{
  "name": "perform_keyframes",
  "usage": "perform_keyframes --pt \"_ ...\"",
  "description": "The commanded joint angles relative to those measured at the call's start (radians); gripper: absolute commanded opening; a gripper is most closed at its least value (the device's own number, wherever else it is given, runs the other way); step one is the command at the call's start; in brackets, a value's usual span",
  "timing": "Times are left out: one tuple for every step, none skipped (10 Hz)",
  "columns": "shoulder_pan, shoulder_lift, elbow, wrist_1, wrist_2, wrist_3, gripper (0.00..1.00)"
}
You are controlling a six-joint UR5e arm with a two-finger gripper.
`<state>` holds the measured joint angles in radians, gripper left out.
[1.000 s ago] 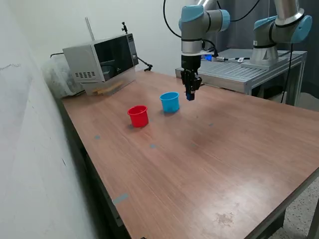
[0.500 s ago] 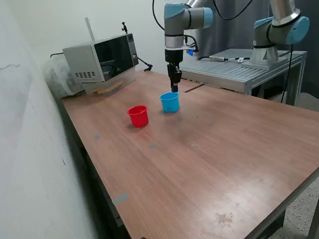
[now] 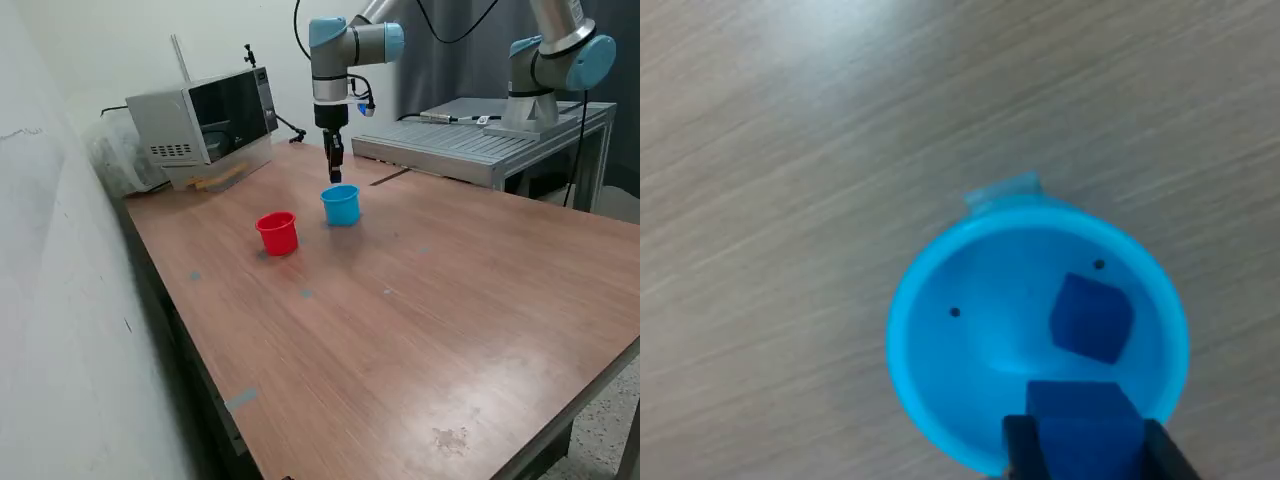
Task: Place red objects in the red bin, and blue objects in the blue bin.
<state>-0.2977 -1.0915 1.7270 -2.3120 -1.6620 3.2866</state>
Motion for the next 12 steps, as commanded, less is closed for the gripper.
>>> perform_keyframes --pt "-0.017 0.015 -0.001 0.002 -0.001 -0.001 0.00" --pt "-0.018 0.027 0.000 0.002 -0.001 -0.001 0.00" --pt "-0.024 0.028 0.003 0.002 -0.001 -0.001 0.00" --pt "-0.029 0.028 0.003 0.003 -0.001 -0.001 0.00" --pt "-0.029 0.028 0.003 0.009 -0.001 -0.001 1.00" --pt "-0.029 0.028 0.006 0.009 -0.001 -0.001 1.00" --pt "-0.026 0.027 0.008 0.009 -0.001 -0.001 1.00" --pt "-0.021 0.027 0.011 0.008 -0.002 -0.001 1.00" --pt "-0.020 0.022 0.014 0.009 -0.002 -0.001 1.00" --pt "-0.020 0.001 0.026 0.011 -0.001 -0.002 1.00" --pt "-0.021 -0.051 0.052 0.013 -0.002 -0.018 1.00" --pt "-0.020 -0.100 0.060 0.037 -0.002 -0.042 1.00"
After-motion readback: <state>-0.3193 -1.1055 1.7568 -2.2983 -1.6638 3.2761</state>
